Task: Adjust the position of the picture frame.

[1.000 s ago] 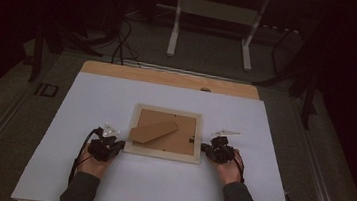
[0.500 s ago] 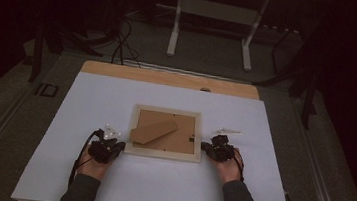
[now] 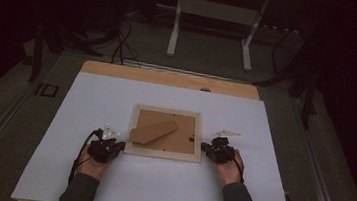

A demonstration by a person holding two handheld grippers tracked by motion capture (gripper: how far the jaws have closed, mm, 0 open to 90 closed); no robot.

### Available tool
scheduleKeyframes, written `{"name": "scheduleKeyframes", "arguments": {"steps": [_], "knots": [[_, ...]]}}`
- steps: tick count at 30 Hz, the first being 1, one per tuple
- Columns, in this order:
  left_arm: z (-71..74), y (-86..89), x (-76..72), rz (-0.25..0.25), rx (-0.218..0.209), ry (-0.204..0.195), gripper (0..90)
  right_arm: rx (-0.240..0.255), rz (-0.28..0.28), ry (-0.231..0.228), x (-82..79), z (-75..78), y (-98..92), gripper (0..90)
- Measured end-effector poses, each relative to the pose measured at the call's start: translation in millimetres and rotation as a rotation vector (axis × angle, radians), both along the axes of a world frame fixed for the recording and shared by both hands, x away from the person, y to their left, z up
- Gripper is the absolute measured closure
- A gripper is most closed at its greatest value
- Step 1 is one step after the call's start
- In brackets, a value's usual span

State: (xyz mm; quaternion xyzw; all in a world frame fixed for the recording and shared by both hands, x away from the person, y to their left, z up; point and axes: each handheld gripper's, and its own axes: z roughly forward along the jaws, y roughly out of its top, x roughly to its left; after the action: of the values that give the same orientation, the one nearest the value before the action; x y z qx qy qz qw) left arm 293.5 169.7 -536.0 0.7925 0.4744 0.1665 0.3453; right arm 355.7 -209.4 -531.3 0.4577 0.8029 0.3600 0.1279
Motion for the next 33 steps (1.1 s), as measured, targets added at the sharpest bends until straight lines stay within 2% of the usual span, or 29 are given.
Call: {"name": "scheduleKeyframes", "arguments": {"steps": [3, 9, 19, 26, 30, 33], "knots": [[-0.3, 1.1, 0.7, 0.001, -0.008, -0.001, 90.0, 0.006, 0.0, -0.024, -5.1, 1.4, -0.7, 89.9], [-0.4, 4.9, 2.2, 0.012, -0.021, 0.0, 81.6, 0.038, -0.014, -0.084, -19.0, 8.9, -5.5, 88.1], [2.7, 10.7, 0.2, 0.039, -0.033, -0.009, 69.2, 0.034, -0.006, -0.102, -31.2, 10.1, -7.8, 80.1], [6.7, 19.3, -1.8, 0.061, -0.069, -0.008, 60.9, 0.037, 0.014, -0.104, -31.4, 12.4, -7.9, 70.9], [11.2, 24.2, -3.9, 0.065, -0.094, -0.02, 58.3, 0.048, 0.025, -0.103, -29.9, 14.5, -8.3, 65.4], [13.3, 26.2, -4.6, 0.065, -0.096, -0.026, 56.5, 0.054, 0.029, -0.1, -29.1, 15.1, -8.8, 62.4]]}}
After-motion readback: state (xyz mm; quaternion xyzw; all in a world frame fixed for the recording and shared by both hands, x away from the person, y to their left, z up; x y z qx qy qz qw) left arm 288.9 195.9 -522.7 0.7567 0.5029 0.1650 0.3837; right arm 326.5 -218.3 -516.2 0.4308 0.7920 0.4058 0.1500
